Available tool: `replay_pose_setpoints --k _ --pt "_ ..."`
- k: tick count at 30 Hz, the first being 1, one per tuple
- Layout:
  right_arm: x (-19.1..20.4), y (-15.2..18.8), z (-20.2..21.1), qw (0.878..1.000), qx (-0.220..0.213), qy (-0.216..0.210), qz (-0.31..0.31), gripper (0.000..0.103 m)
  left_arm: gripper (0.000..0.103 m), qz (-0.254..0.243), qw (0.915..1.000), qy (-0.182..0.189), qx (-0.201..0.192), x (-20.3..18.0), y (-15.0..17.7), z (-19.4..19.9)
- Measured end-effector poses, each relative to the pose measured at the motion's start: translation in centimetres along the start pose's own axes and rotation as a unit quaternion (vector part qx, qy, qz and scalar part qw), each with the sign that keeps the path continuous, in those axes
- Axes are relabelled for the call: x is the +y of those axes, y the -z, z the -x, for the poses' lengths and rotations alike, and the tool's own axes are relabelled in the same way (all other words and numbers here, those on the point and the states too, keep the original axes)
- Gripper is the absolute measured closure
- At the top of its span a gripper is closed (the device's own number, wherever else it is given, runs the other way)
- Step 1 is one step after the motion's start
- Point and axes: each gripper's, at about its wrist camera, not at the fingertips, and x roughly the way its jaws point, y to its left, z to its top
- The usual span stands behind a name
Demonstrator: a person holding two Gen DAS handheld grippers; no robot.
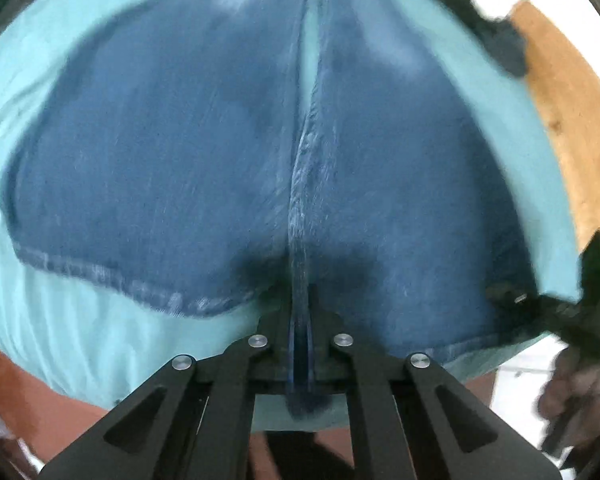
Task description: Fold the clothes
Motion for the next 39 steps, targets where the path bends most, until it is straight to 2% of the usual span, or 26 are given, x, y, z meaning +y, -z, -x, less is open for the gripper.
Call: replay_pose_setpoints --k 3,4,5,6,7,9,10,11,13,14,15,16,17,19,22,25,26,27,28,30,33,35,37,39 --pt "-2.1 0.5 -1.3 0.999 0.02 0.014 -0.023 0.099 0.099 -0.006 0.9999 -0.006 0.015 1.8 0.3 -1.5" --pt "-2.3 0.6 -1.4 0.999 0.023 0.022 -0.019 0.099 0.099 -0.009 0.9998 -0.007 0.018 1.6 0.1 -2.2" --pt "-2.5 0.8 -1.3 0.999 0.024 0.031 -0.012 0.099 0.094 -0.013 0.9996 -0.012 0.021 0.5 -0.5 -2.8" --pt "-2.5 2.3 -0.2 0.999 0.025 0.039 -0.007 0.098 0.092 -0.021 0.9991 -0.028 0.025 0.0 -1.4 -2.8" --pt "-3.0 2.4 0.0 0.998 0.031 0.045 -0.008 0.096 0.085 -0.028 0.9982 -0.043 0.029 -0.5 -2.2 -2.8" --pt "-4.8 2.6 0.6 0.997 0.058 0.046 -0.031 0.082 0.083 -0.046 0.9947 -0.088 0.025 -0.9 -2.8 -1.7" --pt "-5.8 2.5 1.3 0.996 0.066 0.047 -0.045 0.08 0.073 -0.065 0.99 -0.125 0.011 -1.2 -2.9 -0.5" --pt "-6.8 2.3 2.4 0.995 0.066 0.05 -0.055 0.079 0.054 -0.087 0.9832 -0.16 -0.011 -1.8 -2.9 1.0" --pt "-7.8 1.0 5.1 0.996 0.054 0.057 -0.048 0.077 0.031 -0.125 0.97 -0.199 -0.061 -3.4 -2.7 3.4" --pt "-8.3 0.4 6.5 0.996 0.047 0.061 -0.045 0.068 0.027 -0.146 0.9622 -0.213 -0.087 -4.7 -2.6 4.4" --pt "-8.8 -0.3 7.8 0.996 0.04 0.064 -0.04 0.055 0.026 -0.167 0.9545 -0.222 -0.107 -6.1 -2.4 5.0" --pt "-9.2 -1.7 9.0 0.997 0.032 0.059 -0.029 0.049 0.026 -0.188 0.9459 -0.232 -0.127 -7.6 -2.1 5.6" --pt "-9.5 -3.0 10.2 0.998 0.024 0.054 -0.019 0.039 0.026 -0.207 0.9382 -0.239 -0.14 -9.9 -2.7 4.8" --pt "-9.9 -6.1 11.9 0.999 0.012 0.041 0.009 0.036 0.026 -0.241 0.9272 -0.246 -0.146 -17.1 -5.3 -0.9" --pt "-10.2 -11.6 13.6 0.998 0.008 0.013 0.063 0.034 0.026 -0.255 0.9176 -0.269 -0.143 -26.1 -4.6 -3.3" --pt "-8.8 -19.0 13.5 0.995 0.006 -0.032 0.097 0.034 0.026 -0.24 0.9131 -0.303 -0.129 -34.6 -4.3 -4.3" --pt "-8.2 -21.1 13.5 0.993 0.005 -0.048 0.104 0.034 0.026 -0.233 0.9094 -0.324 -0.117 -36.8 -4.2 -5.1" --pt "-8.9 -24.2 13.3 0.991 0.008 -0.075 0.11 0.034 0.026 -0.226 0.9042 -0.346 -0.106 -38.2 -5.2 -7.2" --pt "-8.3 -24.0 15.6 0.989 0.013 -0.096 0.108 0.034 0.026 -0.22 0.8991 -0.366 -0.097 -39.2 -5.2 -8.4" --pt "-6.4 -28.6 15.9 0.985 0.023 -0.143 0.095 0.034 0.026 -0.196 0.8888 -0.408 -0.075 -41.2 -5.2 -10.7" --pt "-6.7 -36.7 13.6 0.981 0.038 -0.165 0.091 0.034 0.025 -0.136 0.8846 -0.442 -0.059 -43.1 -5.9 -14.2" --pt "-5.2 -41.0 11.3 0.976 0.046 -0.18 0.113 0.034 0.025 -0.11 0.8713 -0.476 -0.048 -43.4 -6.1 -15.9" --pt "-3.6 -45.3 8.9 0.97 0.053 -0.194 0.133 0.034 0.025 -0.076 0.8626 -0.499 -0.037 -43.0 -6.1 -16.5" --pt "-0.3 -49.9 5.4 0.969 0.049 -0.204 0.132 0.034 0.025 -0.036 0.8566 -0.514 -0.025 -42.0 -6.7 -17.8"
